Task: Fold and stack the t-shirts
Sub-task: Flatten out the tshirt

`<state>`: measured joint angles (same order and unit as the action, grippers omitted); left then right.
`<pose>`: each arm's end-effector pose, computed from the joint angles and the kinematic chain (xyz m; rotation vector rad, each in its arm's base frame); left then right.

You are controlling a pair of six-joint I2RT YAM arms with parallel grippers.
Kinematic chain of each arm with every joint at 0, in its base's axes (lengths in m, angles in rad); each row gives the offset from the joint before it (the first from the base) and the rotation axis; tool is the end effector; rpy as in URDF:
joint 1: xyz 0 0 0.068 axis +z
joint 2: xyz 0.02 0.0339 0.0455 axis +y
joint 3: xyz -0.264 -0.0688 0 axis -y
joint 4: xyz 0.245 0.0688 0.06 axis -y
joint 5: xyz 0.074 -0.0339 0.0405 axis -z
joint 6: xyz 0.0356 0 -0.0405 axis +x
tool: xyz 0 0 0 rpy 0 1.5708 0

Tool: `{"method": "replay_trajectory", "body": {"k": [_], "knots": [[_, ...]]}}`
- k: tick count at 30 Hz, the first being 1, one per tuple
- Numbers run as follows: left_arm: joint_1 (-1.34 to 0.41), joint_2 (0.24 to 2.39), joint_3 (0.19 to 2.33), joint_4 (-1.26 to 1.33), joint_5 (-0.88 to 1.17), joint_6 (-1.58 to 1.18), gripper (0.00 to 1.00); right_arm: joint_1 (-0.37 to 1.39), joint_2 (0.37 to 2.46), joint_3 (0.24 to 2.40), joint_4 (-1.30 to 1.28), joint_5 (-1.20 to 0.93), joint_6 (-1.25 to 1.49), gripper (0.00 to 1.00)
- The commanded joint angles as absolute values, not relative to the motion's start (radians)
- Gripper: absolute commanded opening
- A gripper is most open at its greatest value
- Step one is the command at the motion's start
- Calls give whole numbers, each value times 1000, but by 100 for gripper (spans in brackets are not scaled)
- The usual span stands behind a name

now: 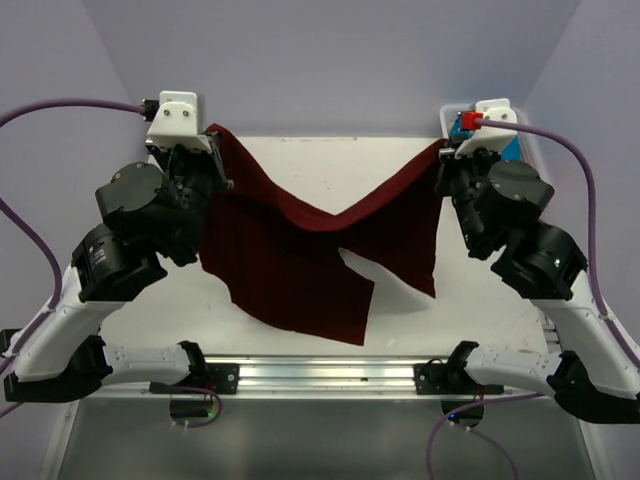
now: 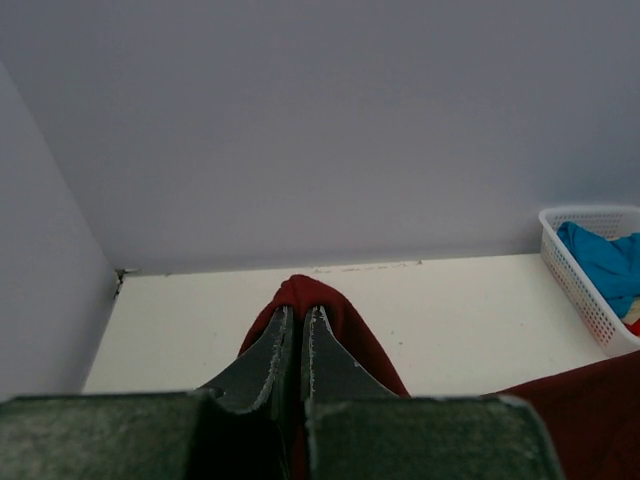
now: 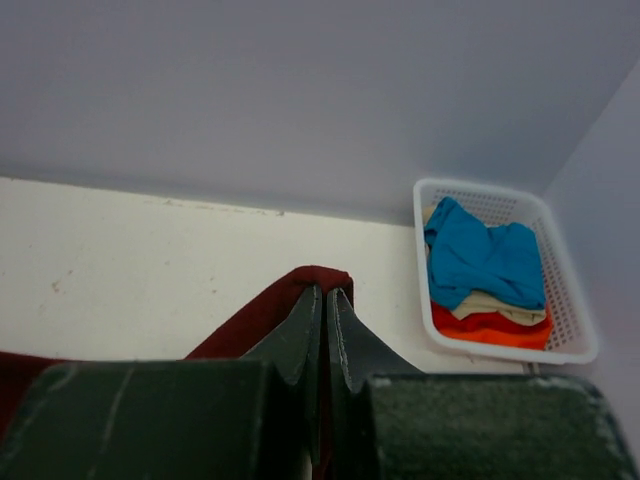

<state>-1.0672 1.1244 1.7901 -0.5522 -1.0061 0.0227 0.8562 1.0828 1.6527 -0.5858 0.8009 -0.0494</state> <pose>0.1007 -0.1205 0.5607 -0.0114 1.5110 -0.1055 0.1300 0.1108 0.5278 -0.0917 1.5792 -0.0044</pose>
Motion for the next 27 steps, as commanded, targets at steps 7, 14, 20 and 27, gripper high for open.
{"method": "replay_trajectory", "body": {"k": [7, 14, 20, 27], "knots": [[-1065, 1025, 1815, -260, -1048, 274, 0, 854, 916, 1617, -301, 923, -320, 0], [-1065, 1021, 1811, -183, -1107, 380, 0, 854, 899, 1543, -170, 1011, -419, 0], [-1065, 1126, 1834, -103, -1141, 485, 0, 851, 1067, 1598, -199, 1098, -422, 0], [-906, 1322, 1974, -513, -835, 174, 0, 812, 1215, 1689, -307, 1046, -307, 0]]}}
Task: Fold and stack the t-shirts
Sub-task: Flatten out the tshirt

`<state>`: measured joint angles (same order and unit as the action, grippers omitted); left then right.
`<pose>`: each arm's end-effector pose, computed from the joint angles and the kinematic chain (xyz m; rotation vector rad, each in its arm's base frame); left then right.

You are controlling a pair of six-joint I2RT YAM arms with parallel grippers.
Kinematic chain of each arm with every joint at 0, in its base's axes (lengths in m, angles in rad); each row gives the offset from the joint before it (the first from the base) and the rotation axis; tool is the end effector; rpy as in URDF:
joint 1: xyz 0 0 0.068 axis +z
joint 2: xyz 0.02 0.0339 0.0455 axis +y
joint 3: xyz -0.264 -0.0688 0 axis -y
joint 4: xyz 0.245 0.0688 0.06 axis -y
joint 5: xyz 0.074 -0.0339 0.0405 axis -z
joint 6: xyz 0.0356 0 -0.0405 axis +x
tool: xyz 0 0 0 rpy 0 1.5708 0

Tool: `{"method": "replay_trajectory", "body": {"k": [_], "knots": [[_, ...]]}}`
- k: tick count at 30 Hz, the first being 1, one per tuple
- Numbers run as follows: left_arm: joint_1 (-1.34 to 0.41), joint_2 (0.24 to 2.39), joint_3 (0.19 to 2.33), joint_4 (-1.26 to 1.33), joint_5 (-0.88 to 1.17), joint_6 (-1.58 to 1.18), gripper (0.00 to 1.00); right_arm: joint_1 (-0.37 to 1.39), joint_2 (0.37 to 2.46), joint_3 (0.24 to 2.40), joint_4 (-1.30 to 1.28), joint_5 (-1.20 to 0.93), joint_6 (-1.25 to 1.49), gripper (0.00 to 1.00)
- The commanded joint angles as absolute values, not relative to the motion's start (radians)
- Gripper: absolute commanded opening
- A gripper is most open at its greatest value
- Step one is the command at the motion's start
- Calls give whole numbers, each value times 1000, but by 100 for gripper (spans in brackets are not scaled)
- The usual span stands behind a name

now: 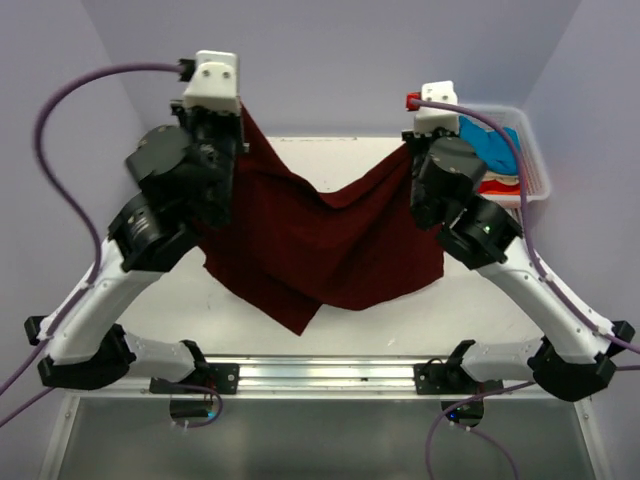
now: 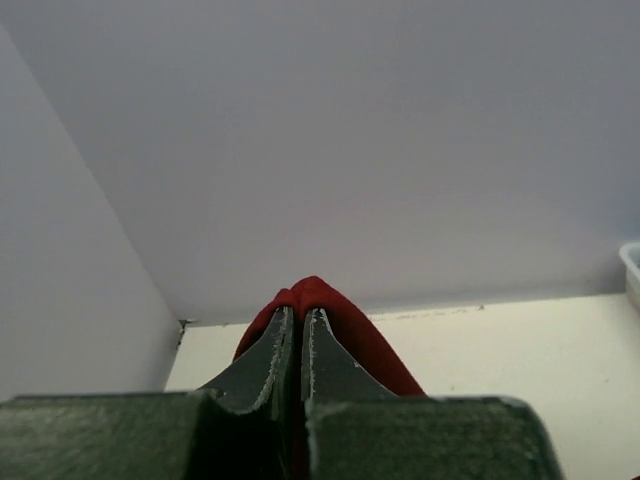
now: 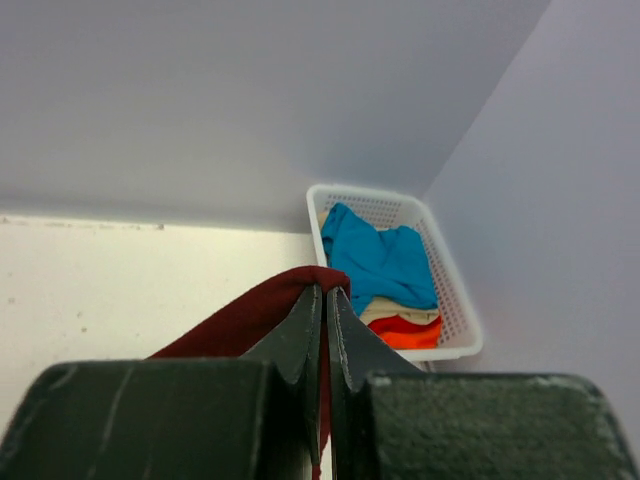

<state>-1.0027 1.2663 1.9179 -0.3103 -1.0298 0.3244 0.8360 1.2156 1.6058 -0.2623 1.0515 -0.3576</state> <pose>0.1259 -0.1406 0.5926 -0.0169 1.3978 0.0680 0.1724 0.1446 0.5214 -0.0208 1.5187 -0.3732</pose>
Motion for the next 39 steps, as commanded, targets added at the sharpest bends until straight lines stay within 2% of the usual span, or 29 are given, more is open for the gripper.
{"method": "replay_trajectory", "body": {"k": [1, 4, 8, 12, 17, 20, 24, 28, 29, 33, 34, 39], "knots": [[-869, 1354, 1971, -525, -793, 155, 0, 796, 1224, 1695, -334, 1017, -276, 0], [-715, 1419, 1966, -523, -602, 89, 0, 756, 1268, 1739, -400, 964, -227, 0], [-513, 1578, 2113, -595, -355, -26, 0, 664, 1376, 1845, -483, 856, -161, 0], [-347, 1754, 2278, -621, -230, -87, 0, 510, 1512, 1986, -574, 736, -103, 0], [-209, 1763, 2321, -539, -189, -77, 0, 465, 1580, 2057, -523, 683, -124, 0], [-172, 1727, 2304, -502, -166, -68, 0, 462, 1557, 2021, -386, 686, -202, 0], [-166, 1678, 2258, -497, -114, -72, 0, 459, 1529, 1994, -331, 678, -235, 0], [-167, 1557, 2162, -489, -57, -75, 0, 463, 1369, 1876, -272, 600, -224, 0], [-170, 1486, 2139, -480, -55, -74, 0, 462, 1318, 1789, -224, 585, -212, 0], [-250, 1307, 2028, -466, -159, -14, 0, 465, 1138, 1661, -213, 528, -199, 0], [-315, 1275, 2017, -474, -213, 26, 0, 465, 1105, 1637, -219, 519, -201, 0], [-350, 1184, 2026, -480, -215, 21, 0, 465, 979, 1604, -183, 498, -201, 0]]}}
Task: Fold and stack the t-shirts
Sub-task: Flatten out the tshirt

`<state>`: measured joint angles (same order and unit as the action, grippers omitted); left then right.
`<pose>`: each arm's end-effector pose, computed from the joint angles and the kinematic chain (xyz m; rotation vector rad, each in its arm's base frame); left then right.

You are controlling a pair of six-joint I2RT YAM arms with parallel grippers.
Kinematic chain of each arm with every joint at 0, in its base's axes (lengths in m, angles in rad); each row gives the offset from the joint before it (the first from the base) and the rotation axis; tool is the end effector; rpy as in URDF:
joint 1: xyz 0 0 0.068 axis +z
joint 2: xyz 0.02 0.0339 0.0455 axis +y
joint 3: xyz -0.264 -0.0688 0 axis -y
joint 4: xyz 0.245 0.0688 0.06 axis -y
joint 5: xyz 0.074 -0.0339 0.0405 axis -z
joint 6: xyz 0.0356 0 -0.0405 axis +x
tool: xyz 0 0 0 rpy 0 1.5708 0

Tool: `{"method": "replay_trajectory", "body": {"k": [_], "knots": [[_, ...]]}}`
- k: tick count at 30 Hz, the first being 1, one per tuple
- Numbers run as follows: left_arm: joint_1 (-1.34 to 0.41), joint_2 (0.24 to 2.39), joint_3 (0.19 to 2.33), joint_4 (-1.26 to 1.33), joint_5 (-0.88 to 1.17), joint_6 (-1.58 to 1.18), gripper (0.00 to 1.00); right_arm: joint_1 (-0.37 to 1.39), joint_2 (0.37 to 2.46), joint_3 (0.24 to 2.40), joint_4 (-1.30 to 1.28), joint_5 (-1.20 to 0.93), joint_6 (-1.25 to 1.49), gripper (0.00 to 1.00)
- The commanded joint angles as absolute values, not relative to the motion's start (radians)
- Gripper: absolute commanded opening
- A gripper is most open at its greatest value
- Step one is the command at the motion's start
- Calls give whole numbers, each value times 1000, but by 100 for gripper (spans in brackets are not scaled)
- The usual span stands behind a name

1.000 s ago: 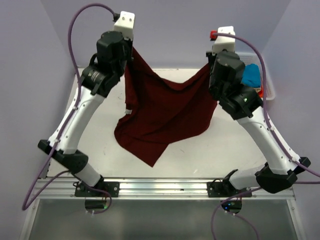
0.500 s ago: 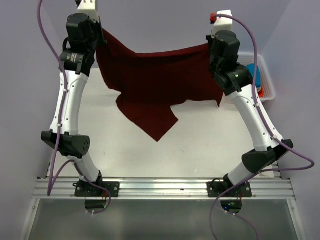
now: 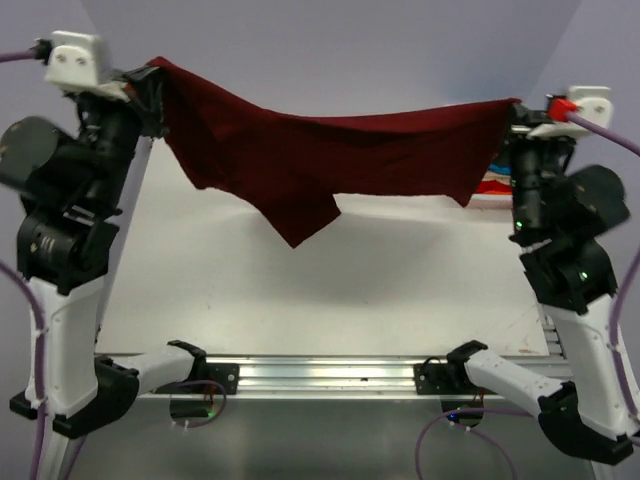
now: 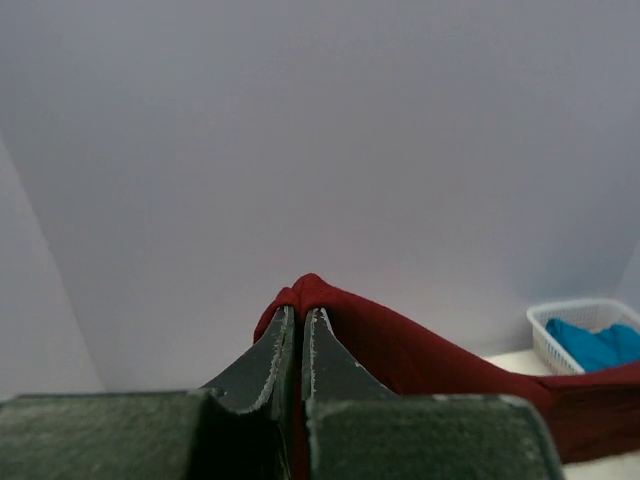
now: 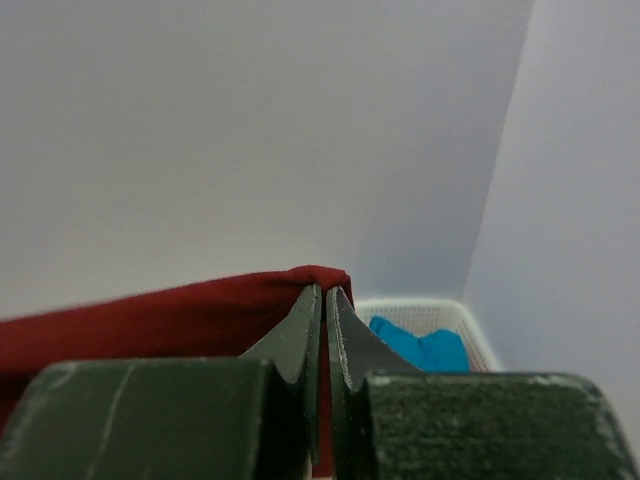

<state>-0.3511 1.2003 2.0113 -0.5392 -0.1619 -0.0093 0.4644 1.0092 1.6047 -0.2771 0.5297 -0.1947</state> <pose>0.1473 -0.0478 0.6078 0.0841 1.3026 -0.2027 0.1404 0.0502 0.5568 0.0379 1.2974 -0.1007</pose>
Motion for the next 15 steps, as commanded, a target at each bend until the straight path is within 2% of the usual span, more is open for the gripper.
{"method": "replay_trajectory", "body": {"k": [1, 5, 9, 11, 15], "knots": [[-350, 1192, 2037, -485, -213, 20, 0, 465, 989, 1627, -187, 515, -206, 0], [-350, 1291, 2103, -500, -186, 12, 0, 465, 1113, 1669, -209, 563, -235, 0], [-342, 1500, 2184, -508, -163, 20, 0, 450, 1320, 1707, -213, 575, -221, 0], [-273, 1625, 2229, -512, -40, -53, 0, 416, 1397, 1776, -250, 546, -158, 0], [-167, 1824, 2382, -503, -6, -106, 0, 376, 1584, 1957, -319, 480, -88, 0]]}}
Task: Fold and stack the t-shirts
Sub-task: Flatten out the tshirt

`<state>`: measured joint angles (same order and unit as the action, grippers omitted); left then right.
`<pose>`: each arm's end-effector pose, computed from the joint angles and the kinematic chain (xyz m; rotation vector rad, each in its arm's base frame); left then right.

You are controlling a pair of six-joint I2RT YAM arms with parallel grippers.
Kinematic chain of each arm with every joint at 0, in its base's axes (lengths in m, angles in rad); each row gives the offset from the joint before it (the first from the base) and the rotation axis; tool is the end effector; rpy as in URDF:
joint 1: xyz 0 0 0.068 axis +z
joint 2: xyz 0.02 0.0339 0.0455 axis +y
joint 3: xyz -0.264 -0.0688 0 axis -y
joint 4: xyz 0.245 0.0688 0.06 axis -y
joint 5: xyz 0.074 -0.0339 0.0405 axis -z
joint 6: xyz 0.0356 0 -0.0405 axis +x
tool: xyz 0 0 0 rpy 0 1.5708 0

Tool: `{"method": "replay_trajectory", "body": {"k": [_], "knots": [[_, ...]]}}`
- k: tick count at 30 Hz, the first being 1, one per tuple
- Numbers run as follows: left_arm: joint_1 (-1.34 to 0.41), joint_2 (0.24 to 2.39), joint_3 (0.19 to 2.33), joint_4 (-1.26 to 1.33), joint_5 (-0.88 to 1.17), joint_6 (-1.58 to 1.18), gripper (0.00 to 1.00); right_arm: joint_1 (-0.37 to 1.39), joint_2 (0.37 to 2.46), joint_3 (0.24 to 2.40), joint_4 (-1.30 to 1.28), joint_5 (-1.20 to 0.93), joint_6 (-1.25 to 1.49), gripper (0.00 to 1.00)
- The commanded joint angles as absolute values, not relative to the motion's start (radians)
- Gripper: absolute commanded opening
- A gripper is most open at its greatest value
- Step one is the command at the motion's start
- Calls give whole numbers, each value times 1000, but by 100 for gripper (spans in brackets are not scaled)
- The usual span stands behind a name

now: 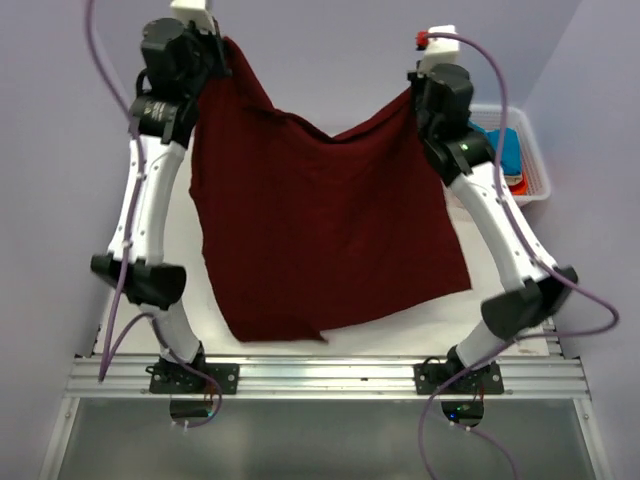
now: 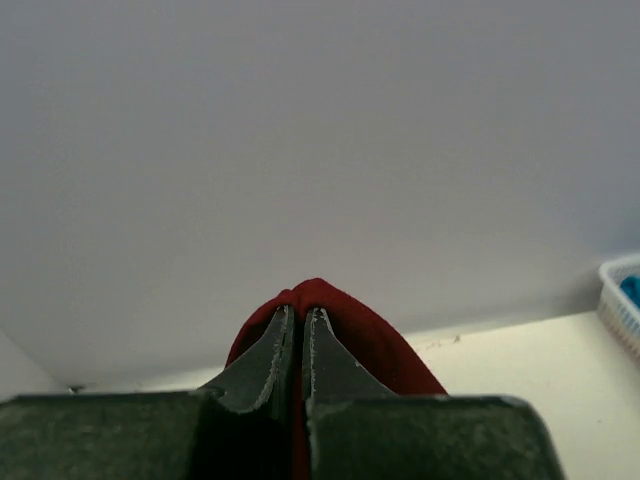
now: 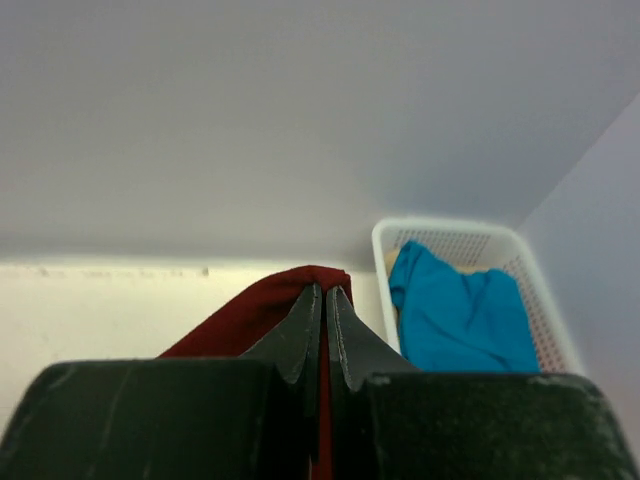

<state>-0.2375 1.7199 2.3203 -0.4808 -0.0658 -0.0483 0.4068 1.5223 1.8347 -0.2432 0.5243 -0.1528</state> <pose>0.3273 -0.0768 0.5756 0.0836 1.4517 -0.1860 0.3069 0.1128 0.5168 0.0003 1.5139 -0.1898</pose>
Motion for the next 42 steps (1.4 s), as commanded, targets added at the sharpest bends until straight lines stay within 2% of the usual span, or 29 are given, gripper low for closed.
{"method": "replay_trajectory", "body": {"k": [1, 4, 7, 11, 13, 17, 20, 25, 28, 34, 39, 42], "knots": [[-134, 1842, 2381, -479, 39, -127, 0, 373, 1647, 2033, -331, 471, -84, 0], [-109, 1865, 2379, -474, 43, -130, 0, 374, 1684, 2111, -330, 446, -75, 0], [-107, 1803, 2381, -466, 55, -127, 0, 376, 1642, 2132, -301, 433, -69, 0], [-113, 1589, 2303, -453, 34, -104, 0, 412, 1438, 1920, -198, 428, -110, 0], [-136, 1498, 2174, -437, -24, -74, 0, 422, 1289, 1779, -169, 442, -126, 0], [-233, 1226, 1882, -425, -158, -26, 0, 425, 1090, 1616, -244, 442, -117, 0], [-262, 1090, 1749, -465, -204, -47, 0, 425, 955, 1530, -334, 434, -82, 0], [-262, 1008, 1738, -534, -186, -74, 0, 426, 871, 1486, -429, 397, -37, 0], [-262, 1043, 1788, -538, -161, -72, 0, 425, 873, 1497, -411, 422, -40, 0], [-262, 1248, 1888, -479, -112, -58, 0, 426, 1043, 1519, -302, 489, -87, 0], [-224, 1618, 2193, -512, -63, -49, 0, 413, 1314, 1661, -232, 558, -120, 0], [-169, 1845, 2399, -529, -31, -77, 0, 393, 1520, 1828, -238, 555, -88, 0]]}}
